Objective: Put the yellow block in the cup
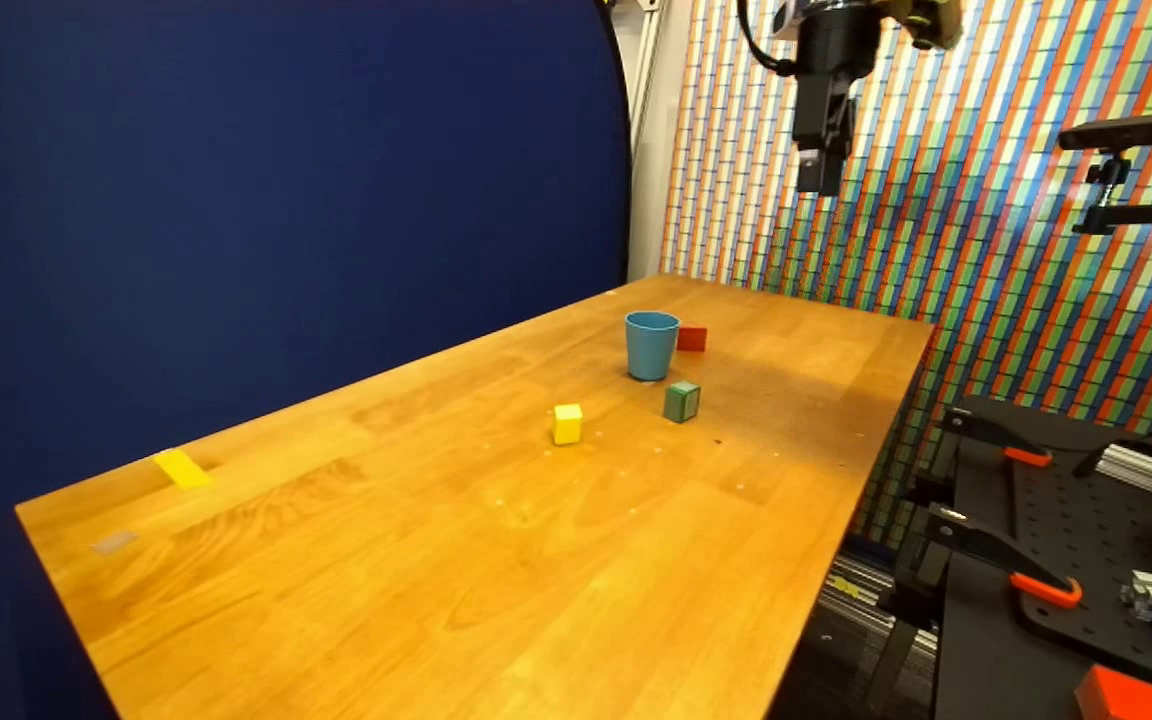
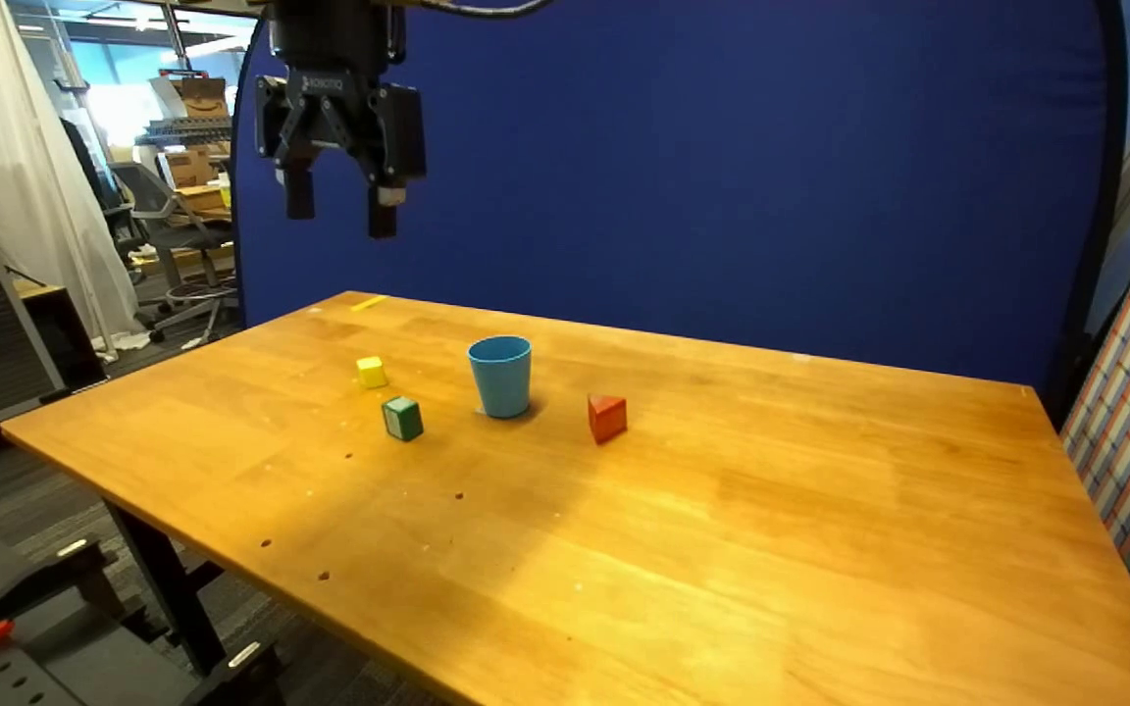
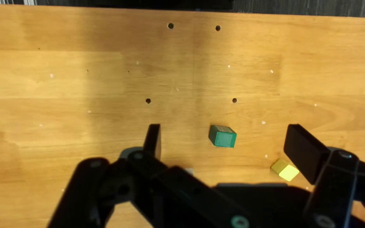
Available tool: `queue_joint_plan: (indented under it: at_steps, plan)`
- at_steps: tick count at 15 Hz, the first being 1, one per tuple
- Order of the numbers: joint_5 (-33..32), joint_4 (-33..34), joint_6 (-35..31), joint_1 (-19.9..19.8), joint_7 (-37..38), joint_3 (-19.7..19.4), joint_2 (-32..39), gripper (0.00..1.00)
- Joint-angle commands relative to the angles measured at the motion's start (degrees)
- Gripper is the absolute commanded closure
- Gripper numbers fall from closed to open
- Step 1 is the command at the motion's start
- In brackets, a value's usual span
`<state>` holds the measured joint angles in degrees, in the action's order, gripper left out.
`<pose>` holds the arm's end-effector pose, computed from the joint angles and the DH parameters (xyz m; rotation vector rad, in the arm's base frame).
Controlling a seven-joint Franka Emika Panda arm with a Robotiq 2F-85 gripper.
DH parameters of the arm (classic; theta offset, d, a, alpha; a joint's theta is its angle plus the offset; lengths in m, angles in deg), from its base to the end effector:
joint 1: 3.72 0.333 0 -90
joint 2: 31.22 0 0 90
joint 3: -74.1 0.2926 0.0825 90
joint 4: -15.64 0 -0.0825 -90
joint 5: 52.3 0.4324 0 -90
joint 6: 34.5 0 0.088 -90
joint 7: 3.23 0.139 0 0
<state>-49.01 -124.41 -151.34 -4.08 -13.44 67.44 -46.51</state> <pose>0.4701 -0.0503 0.3079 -3.0354 -0.0491 0.1932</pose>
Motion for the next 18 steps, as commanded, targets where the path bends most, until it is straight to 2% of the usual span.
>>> queue_joint_plan:
  at_steps: [1, 6, 14, 18]
  plan:
    - [-2.5, 12.6, 4.4, 2.2, 4.8, 5.6, 14.2, 0.00]
    - [-4.8, 27.6, 6.4, 4.8, 7.8, 9.9, 31.2, 0.00]
    - [-0.5, 51.1, 6.5, 6.3, 7.8, 12.4, 55.1, 0.00]
    - [1.9, 60.7, 10.9, 7.1, 9.4, 13.6, 64.3, 0.00]
